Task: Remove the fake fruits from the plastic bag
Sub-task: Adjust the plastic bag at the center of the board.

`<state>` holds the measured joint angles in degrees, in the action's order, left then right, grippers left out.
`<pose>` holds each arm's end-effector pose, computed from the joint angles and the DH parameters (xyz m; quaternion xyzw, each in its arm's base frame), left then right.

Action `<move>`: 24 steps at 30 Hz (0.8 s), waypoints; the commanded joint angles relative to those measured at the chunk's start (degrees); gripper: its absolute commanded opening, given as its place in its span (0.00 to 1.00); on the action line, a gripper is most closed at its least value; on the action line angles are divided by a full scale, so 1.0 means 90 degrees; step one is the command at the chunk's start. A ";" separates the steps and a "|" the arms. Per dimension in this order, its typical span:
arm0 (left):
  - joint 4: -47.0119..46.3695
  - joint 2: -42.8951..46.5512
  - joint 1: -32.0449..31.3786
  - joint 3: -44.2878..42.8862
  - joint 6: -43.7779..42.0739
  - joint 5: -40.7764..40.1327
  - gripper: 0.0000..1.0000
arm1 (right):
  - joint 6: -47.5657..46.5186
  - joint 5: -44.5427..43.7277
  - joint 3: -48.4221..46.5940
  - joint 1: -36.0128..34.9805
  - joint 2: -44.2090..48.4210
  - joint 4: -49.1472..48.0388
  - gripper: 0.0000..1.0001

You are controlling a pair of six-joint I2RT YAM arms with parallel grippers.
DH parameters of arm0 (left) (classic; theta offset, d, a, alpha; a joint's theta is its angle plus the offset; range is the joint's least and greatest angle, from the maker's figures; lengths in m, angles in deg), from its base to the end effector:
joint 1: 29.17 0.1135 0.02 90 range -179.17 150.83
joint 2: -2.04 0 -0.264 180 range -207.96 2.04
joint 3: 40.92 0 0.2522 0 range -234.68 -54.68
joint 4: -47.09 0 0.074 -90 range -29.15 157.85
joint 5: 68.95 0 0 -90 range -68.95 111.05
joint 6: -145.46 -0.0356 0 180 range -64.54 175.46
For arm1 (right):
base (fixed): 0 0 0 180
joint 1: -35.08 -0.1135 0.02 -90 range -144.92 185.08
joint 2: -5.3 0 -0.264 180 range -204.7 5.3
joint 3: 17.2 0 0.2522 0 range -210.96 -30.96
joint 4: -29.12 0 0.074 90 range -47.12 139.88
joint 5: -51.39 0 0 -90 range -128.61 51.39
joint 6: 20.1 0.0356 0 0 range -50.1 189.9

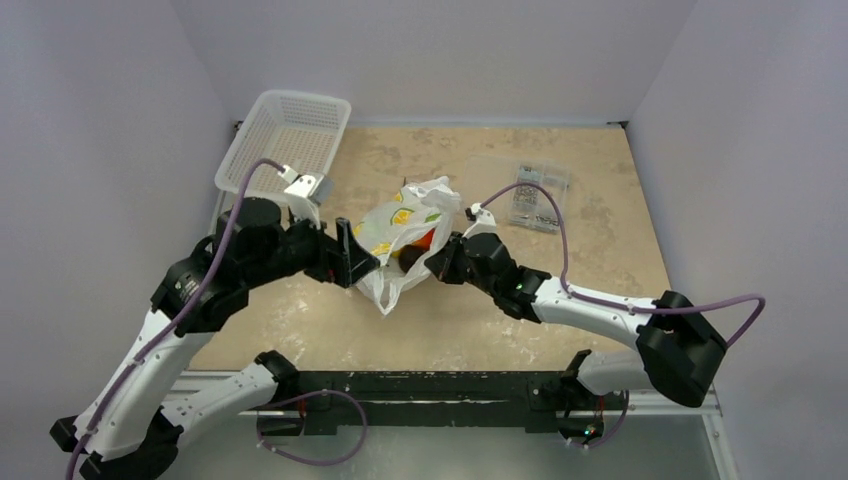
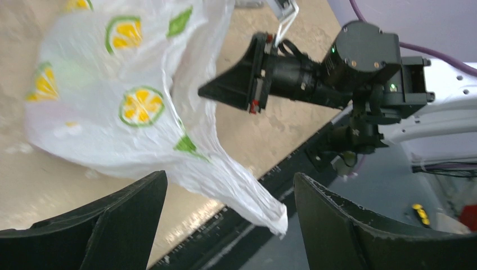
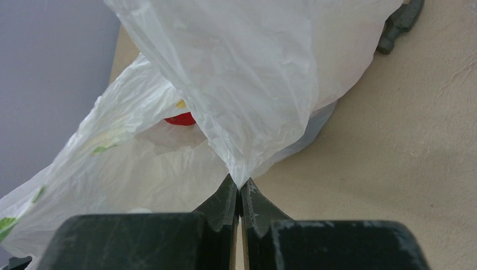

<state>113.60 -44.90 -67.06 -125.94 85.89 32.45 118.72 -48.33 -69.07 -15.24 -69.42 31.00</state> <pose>0.1015 -0.0879 0.4101 0.1063 0.8497 -0.3566 0.3735 0.1846 0.2131 0.2246 0.0347 0.8396 0.3628 0.4028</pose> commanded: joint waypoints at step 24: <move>-0.1876 -0.3914 0.1265 -0.0338 -0.2759 -0.3085 0.00 | -0.0095 0.0119 0.1307 -0.0110 0.0902 -0.0766 0.00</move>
<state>100.77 -84.11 -63.78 -128.94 62.31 13.11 116.86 -46.84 -62.75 -15.33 -63.43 27.20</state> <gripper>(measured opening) 0.007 0.005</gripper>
